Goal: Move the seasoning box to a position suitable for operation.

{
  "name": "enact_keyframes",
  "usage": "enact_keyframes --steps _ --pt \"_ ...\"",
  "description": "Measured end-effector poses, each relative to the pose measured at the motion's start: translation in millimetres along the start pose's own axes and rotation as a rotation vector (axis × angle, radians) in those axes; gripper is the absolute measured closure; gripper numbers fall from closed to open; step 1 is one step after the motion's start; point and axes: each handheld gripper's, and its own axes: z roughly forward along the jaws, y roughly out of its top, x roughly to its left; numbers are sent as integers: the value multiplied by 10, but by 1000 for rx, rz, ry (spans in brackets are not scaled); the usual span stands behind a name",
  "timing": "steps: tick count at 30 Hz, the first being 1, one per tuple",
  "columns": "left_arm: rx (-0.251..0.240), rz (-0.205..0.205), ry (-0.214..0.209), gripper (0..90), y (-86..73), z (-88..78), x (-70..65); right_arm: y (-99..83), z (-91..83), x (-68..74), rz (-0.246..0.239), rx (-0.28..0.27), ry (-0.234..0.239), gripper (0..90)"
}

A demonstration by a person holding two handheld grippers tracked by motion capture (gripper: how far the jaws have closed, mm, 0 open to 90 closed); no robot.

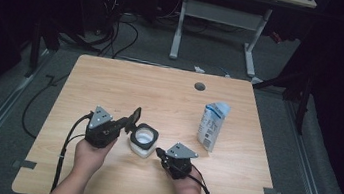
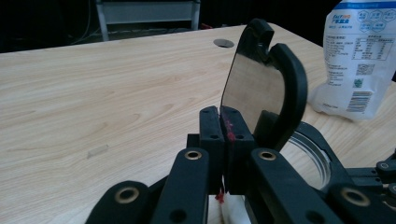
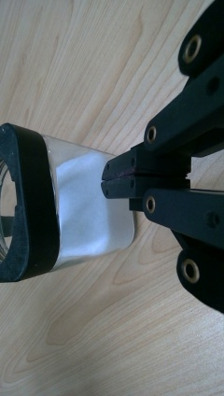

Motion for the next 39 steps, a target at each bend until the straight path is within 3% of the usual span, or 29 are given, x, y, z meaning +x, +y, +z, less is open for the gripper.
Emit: enact_keyframes --steps 7,16,21,30,39 --pt "-15 8 -18 883 -45 -2 -111 -12 3 0 -1 -3 7 895" --pt "3 39 -36 872 -78 8 -235 12 -2 2 2 -11 22 894" --pt "-3 43 -37 862 -74 -7 -246 12 -25 -2 0 -11 13 894" --pt "-13 57 -3 812 -108 -141 -134 -19 -40 -56 9 -10 0 892" --pt "16 56 55 760 -309 -303 93 -47 -133 -151 28 -22 -31 886"
